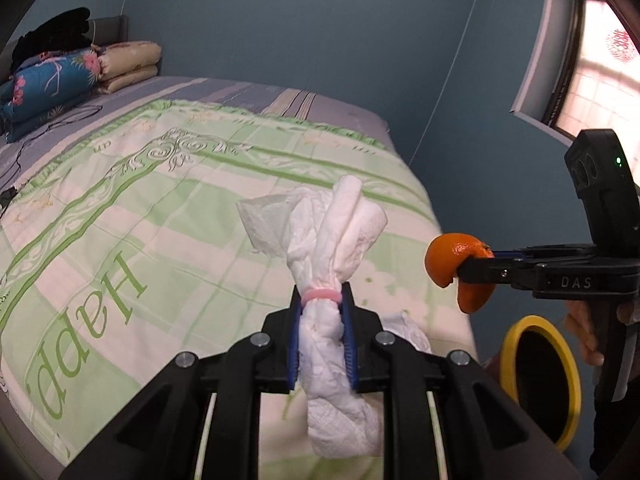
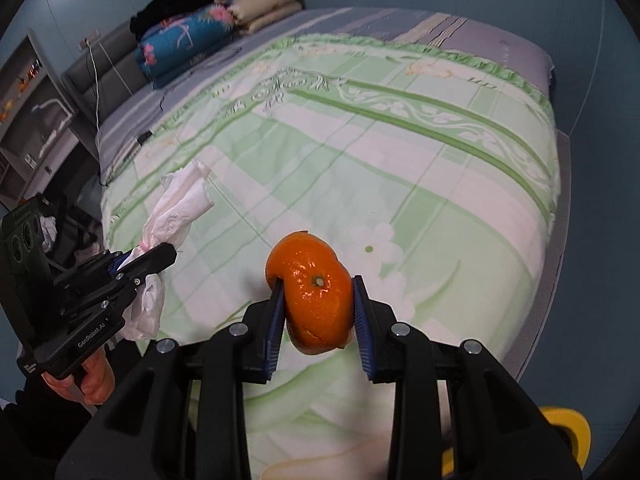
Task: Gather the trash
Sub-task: 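Carry the white tissue and mandarin in both grippers over the bin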
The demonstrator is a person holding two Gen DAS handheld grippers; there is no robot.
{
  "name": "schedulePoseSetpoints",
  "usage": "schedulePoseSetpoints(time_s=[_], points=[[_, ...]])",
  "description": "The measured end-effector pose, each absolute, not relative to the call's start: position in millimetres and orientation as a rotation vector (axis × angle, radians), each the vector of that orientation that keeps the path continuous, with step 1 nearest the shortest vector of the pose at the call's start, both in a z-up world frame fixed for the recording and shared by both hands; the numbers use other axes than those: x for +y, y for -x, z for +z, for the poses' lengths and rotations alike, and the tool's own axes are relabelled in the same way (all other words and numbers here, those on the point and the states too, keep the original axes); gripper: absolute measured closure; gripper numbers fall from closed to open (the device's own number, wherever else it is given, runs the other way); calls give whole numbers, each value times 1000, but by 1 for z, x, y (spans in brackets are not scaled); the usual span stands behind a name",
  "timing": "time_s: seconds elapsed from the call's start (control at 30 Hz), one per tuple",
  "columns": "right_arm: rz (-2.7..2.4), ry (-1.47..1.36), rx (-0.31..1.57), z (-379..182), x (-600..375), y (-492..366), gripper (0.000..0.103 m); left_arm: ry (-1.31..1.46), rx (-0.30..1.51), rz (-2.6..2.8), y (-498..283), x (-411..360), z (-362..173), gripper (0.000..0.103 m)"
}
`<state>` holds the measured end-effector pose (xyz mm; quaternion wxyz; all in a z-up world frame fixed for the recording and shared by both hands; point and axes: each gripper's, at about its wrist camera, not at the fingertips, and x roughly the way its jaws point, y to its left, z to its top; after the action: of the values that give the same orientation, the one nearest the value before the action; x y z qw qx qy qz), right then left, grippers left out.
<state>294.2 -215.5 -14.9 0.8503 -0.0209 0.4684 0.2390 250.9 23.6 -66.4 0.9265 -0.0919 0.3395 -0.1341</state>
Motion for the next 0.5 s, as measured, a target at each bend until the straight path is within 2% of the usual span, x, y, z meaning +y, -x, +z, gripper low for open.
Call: schedulePoseSetpoints(time_s=[0.23,0.5], points=[[451,-43,893,14,-273,-244,73,142,602,-356,-200,-17,-20,87],[376,-160,813,23,-344,-194,73,38,513,-463,-151,-81,13,87]])
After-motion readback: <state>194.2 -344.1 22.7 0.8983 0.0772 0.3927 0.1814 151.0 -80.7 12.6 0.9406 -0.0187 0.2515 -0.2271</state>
